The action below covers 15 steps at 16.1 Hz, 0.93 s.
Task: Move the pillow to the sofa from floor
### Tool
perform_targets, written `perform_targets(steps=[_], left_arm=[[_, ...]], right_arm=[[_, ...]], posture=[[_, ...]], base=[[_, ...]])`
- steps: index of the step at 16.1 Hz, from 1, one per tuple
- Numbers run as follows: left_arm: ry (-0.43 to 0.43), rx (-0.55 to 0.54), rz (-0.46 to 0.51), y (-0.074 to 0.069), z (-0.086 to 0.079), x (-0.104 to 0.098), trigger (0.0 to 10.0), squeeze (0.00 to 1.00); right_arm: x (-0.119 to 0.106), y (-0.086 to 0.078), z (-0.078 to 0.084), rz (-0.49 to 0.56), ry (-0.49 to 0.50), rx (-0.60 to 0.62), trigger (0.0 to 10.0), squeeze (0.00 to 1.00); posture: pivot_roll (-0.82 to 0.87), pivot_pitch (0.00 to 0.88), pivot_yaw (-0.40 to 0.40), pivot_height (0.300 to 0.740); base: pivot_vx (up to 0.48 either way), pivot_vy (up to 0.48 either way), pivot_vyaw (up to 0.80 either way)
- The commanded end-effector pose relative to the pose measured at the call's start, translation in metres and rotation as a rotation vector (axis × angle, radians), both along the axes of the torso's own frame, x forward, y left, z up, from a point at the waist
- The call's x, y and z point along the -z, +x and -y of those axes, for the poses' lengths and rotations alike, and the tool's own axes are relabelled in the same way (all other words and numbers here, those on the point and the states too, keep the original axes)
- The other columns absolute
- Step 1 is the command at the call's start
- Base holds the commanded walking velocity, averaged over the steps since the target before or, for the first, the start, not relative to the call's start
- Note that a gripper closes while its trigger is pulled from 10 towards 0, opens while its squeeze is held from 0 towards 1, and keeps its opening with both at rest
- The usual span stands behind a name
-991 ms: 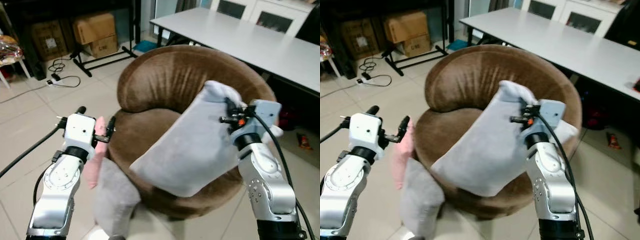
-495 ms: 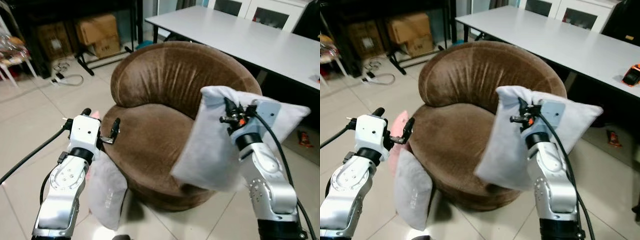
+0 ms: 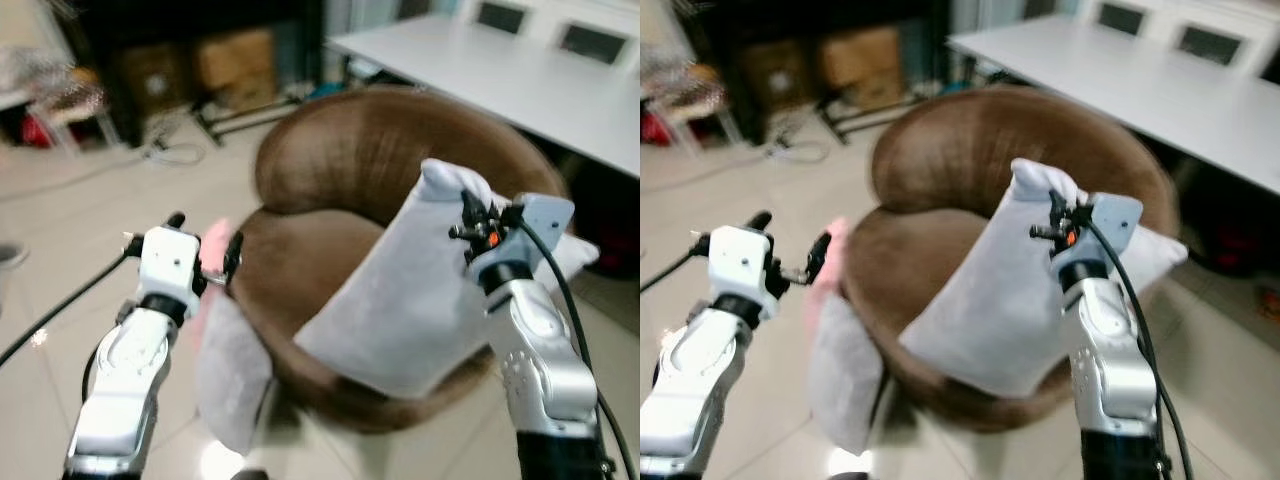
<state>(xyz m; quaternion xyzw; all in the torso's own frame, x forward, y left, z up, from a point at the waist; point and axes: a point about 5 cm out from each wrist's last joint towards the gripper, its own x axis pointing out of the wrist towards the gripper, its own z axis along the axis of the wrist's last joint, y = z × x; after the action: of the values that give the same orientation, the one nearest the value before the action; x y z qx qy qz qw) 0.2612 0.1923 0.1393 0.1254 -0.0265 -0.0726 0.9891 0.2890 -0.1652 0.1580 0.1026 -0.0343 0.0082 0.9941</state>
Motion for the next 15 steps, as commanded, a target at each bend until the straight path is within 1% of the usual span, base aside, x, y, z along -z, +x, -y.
perform_targets(steps=[1,3,6,10,12,14,15], left_arm=[[-0.002,0.017,0.004,0.001,0.003,-0.001,10.0,0.0],[0.0,0.02,0.003,0.001,0.004,-0.001,10.0,0.0],[0.002,0.024,0.001,0.001,0.005,0.0,10.0,0.0],[0.01,0.026,-0.002,0.0,0.005,0.0,10.0,0.0],[0.014,0.029,-0.005,-0.001,0.004,0.001,10.0,0.0],[0.012,0.052,-0.008,-0.003,0.005,0.002,10.0,0.0],[0.037,0.103,-0.04,-0.007,0.007,0.007,10.0,0.0]], right_arm=[[-0.014,0.002,0.001,0.056,-0.019,0.006,10.0,0.0],[-0.014,0.003,0.002,0.05,-0.033,0.015,10.0,0.0],[-0.016,0.004,-0.002,0.06,-0.016,-0.027,10.0,0.0],[-0.014,0.005,-0.005,0.051,-0.029,-0.06,10.0,0.0],[-0.015,0.006,-0.009,0.053,-0.033,-0.088,10.0,0.0],[-0.016,0.006,-0.012,0.056,-0.035,-0.104,10.0,0.0],[-0.016,0.007,-0.016,0.044,-0.047,-0.128,10.0,0.0]], posture=[[0.09,0.0,-0.041,0.74],[0.09,0.0,-0.042,0.74],[0.09,0.0,-0.044,0.74],[0.09,0.0,-0.049,0.74],[0.09,0.0,-0.051,0.74],[0.09,0.0,-0.052,0.74],[0.09,0.0,-0.051,0.74]], base=[[0.401,0.0,0.0],[0.392,0.0,0.0],[0.375,0.0,0.0],[0.352,0.0,0.0],[0.319,0.0,0.0],[0.0,0.0,0.0],[0.0,0.0,0.0]])
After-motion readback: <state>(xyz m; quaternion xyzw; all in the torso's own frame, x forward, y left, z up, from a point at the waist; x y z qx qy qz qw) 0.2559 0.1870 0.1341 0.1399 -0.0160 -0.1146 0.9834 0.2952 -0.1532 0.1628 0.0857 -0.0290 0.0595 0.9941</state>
